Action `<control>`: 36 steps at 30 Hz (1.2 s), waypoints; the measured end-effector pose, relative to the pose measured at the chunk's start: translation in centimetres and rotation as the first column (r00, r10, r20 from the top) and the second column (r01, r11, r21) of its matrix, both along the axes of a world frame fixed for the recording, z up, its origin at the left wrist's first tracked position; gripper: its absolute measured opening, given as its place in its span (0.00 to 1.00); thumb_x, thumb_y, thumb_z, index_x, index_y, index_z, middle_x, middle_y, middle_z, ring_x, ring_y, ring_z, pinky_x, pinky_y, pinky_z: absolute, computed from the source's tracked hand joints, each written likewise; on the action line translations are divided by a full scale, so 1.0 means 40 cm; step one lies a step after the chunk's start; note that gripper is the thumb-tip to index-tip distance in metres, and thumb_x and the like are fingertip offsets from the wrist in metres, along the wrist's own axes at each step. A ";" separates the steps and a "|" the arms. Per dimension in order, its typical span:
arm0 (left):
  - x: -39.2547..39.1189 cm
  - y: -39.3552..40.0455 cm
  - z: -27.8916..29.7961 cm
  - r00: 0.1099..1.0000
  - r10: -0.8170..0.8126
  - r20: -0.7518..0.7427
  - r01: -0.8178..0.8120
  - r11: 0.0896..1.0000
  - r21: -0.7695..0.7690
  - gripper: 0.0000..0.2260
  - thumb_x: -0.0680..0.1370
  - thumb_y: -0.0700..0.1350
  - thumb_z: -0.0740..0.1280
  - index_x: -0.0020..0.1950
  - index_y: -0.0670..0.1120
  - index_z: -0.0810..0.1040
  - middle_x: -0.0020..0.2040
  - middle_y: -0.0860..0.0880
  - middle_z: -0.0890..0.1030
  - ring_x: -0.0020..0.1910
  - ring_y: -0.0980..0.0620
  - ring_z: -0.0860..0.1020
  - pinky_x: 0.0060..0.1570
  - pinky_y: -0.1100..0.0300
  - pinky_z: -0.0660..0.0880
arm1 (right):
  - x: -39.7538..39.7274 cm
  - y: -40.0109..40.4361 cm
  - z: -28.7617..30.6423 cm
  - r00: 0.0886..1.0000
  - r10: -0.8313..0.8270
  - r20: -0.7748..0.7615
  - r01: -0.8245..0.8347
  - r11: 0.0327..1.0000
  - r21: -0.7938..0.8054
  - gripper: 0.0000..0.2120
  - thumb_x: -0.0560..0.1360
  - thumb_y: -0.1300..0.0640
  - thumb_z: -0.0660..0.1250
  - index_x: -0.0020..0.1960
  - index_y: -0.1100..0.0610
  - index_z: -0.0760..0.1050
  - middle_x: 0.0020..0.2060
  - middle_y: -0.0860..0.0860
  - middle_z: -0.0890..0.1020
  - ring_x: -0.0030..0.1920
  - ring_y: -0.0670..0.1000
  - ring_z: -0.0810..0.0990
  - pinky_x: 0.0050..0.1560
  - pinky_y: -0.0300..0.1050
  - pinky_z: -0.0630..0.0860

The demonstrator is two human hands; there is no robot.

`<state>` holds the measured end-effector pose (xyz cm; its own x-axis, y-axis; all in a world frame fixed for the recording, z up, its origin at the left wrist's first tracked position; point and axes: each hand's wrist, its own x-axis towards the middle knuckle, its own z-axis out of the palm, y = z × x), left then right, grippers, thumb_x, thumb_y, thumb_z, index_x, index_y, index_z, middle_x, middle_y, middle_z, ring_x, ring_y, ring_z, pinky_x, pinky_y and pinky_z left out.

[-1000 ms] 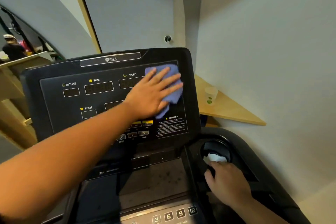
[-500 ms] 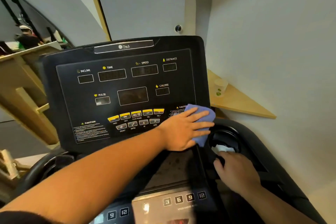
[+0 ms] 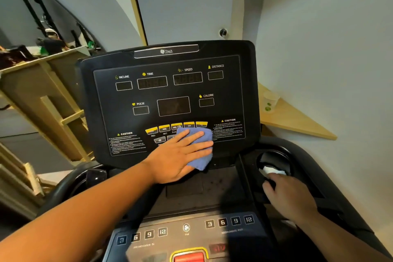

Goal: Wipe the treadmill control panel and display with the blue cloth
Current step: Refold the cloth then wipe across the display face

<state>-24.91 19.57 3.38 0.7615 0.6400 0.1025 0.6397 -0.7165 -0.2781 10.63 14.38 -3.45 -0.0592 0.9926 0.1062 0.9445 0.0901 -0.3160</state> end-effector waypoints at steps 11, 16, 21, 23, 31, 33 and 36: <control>-0.376 0.090 0.266 0.771 0.450 0.451 -0.591 0.769 0.244 0.28 0.83 0.55 0.49 0.84 0.52 0.53 0.84 0.47 0.54 0.83 0.44 0.47 0.79 0.41 0.45 | -0.009 0.000 0.007 0.999 -0.031 -0.016 0.030 0.997 -0.076 0.15 0.80 0.44 0.59 0.61 0.45 0.79 0.37 0.40 0.79 0.36 0.38 0.77 0.34 0.31 0.68; -0.279 0.079 0.183 0.448 0.519 0.728 -0.811 0.579 0.087 0.29 0.84 0.53 0.51 0.84 0.48 0.53 0.84 0.46 0.51 0.83 0.41 0.46 0.80 0.40 0.44 | -0.008 0.000 0.011 0.999 -0.037 -0.002 0.037 0.996 -0.084 0.15 0.80 0.44 0.59 0.61 0.45 0.79 0.37 0.40 0.80 0.36 0.38 0.77 0.36 0.33 0.71; -0.133 0.105 0.166 0.236 0.544 0.805 -0.858 0.506 -0.090 0.32 0.80 0.53 0.52 0.84 0.46 0.52 0.84 0.43 0.50 0.82 0.35 0.46 0.78 0.34 0.47 | -0.009 0.001 0.022 1.000 -0.025 0.017 0.026 0.997 -0.068 0.15 0.80 0.44 0.58 0.60 0.45 0.80 0.39 0.41 0.82 0.36 0.39 0.76 0.34 0.32 0.67; -0.064 0.157 0.210 0.269 0.527 0.806 -0.851 0.522 -0.057 0.32 0.81 0.55 0.50 0.84 0.46 0.50 0.84 0.43 0.49 0.82 0.35 0.45 0.79 0.35 0.46 | -0.010 0.002 0.028 1.000 -0.020 0.018 0.021 0.998 -0.057 0.15 0.80 0.44 0.58 0.61 0.44 0.79 0.43 0.43 0.84 0.38 0.41 0.76 0.35 0.34 0.66; 0.132 0.223 0.226 0.997 0.076 0.014 -0.076 0.936 0.343 0.28 0.85 0.59 0.51 0.84 0.52 0.53 0.84 0.47 0.52 0.83 0.41 0.46 0.80 0.41 0.46 | -0.007 0.007 0.022 1.000 -0.013 0.005 0.013 0.995 -0.104 0.16 0.80 0.44 0.58 0.64 0.43 0.77 0.45 0.41 0.82 0.40 0.38 0.76 0.34 0.30 0.65; 0.062 0.226 0.251 0.992 0.110 0.059 -0.124 0.914 0.386 0.28 0.85 0.58 0.51 0.84 0.52 0.54 0.84 0.47 0.52 0.83 0.43 0.47 0.80 0.41 0.46 | -0.007 0.011 0.025 1.000 -0.013 0.009 0.014 0.993 -0.116 0.16 0.80 0.44 0.58 0.64 0.43 0.77 0.46 0.41 0.81 0.41 0.38 0.77 0.36 0.29 0.67; -0.085 0.193 0.250 0.888 0.260 0.380 -0.407 0.828 0.385 0.28 0.83 0.55 0.54 0.83 0.52 0.56 0.84 0.47 0.55 0.83 0.41 0.49 0.79 0.36 0.50 | -0.007 0.013 0.032 1.000 -0.017 0.010 0.018 0.994 -0.112 0.17 0.80 0.43 0.58 0.66 0.41 0.76 0.50 0.42 0.82 0.46 0.41 0.79 0.43 0.33 0.73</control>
